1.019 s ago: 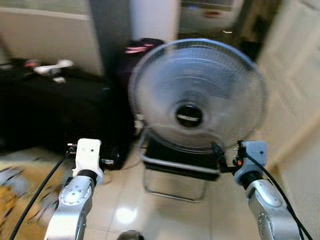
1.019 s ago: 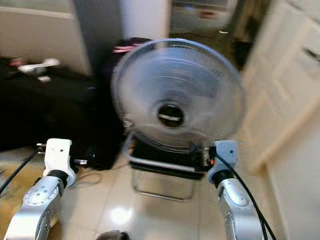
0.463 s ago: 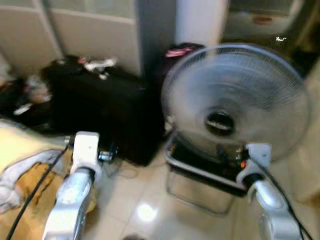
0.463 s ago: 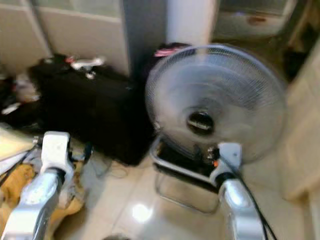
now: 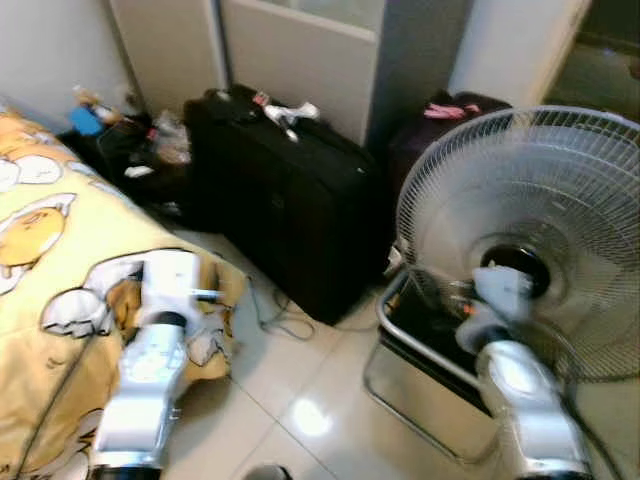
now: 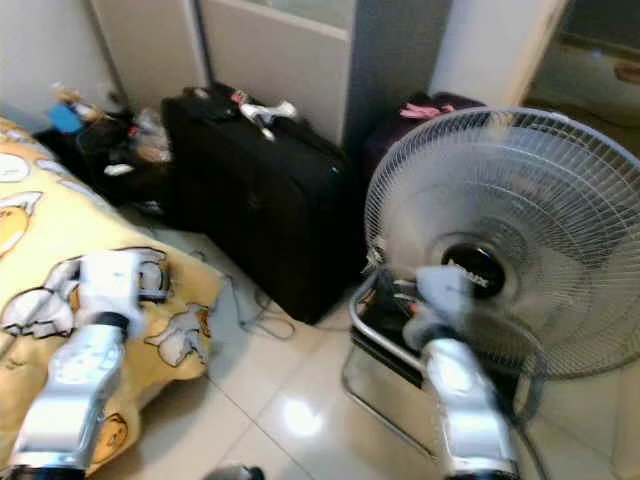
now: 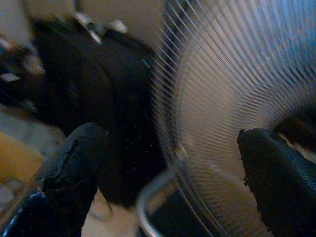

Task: Clean up the room

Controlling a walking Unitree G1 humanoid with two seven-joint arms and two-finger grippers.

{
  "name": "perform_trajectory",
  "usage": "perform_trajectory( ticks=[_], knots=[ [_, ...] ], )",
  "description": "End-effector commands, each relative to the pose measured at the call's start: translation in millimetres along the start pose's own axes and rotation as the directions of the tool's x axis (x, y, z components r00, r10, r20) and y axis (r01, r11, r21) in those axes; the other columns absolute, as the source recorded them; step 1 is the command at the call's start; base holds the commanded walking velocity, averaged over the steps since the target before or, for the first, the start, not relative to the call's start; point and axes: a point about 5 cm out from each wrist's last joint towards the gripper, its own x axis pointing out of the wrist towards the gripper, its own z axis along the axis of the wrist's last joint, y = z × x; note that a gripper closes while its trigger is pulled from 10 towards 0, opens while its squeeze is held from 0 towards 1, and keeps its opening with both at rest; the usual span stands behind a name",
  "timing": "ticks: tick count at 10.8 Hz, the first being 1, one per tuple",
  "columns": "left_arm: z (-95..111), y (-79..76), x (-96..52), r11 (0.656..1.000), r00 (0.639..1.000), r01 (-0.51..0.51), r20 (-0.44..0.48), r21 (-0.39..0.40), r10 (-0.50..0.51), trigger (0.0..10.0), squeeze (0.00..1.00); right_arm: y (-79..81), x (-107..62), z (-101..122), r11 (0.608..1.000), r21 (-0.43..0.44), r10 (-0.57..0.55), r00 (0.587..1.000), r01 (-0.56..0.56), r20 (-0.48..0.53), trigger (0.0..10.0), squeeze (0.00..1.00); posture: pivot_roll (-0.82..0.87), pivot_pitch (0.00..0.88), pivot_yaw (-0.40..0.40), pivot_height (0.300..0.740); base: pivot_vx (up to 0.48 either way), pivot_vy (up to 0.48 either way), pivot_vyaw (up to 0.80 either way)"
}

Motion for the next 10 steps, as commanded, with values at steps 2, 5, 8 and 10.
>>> perform_trajectory(
  ticks=[2, 5, 8, 10],
  knots=[
    [6, -4.4, 0.0, 1.000, 0.999, -0.009, 0.039, -0.009, 0.010, 10.0, 0.00, -0.8, -2.3, 7, 0.999, -0.033, -0.007, 0.999, 0.009, 0.046, 10.0, 1.00, -0.14, 0.000, 0.014, 0.740, 0.000, 0.000, 0.80],
    [7, -6.7, -1.9, 0.999, 0.999, 0.043, 0.014, -0.034, -0.042, 10.0, 0.00, -0.9, -4.6, -1, 0.990, 0.124, -0.062, 0.998, 0.059, 0.020, 10.0, 1.00, -0.11, 0.000, 0.018, 0.740, 0.000, 0.000, 0.53],
    [10, -1.0, -3.8, 0.998, 0.997, 0.066, 0.027, 0.011, -0.066, 10.0, 0.00, -4.8, -1.5, -5, 0.983, 0.125, -0.134, 0.991, 0.137, -0.026, 10.0, 1.00, -0.09, 0.000, 0.020, 0.740, 0.000, 0.000, 0.00],
    [11, 2.8, -0.2, 0.997, 0.997, 0.080, 0.019, -0.011, -0.079, 10.0, 0.00, 2.0, 3.7, -7, 0.962, 0.240, -0.132, 0.991, 0.133, -0.022, 10.0, 0.00, -0.09, 0.000, 0.013, 0.740, 0.000, 0.161, 0.00]
  ],
)
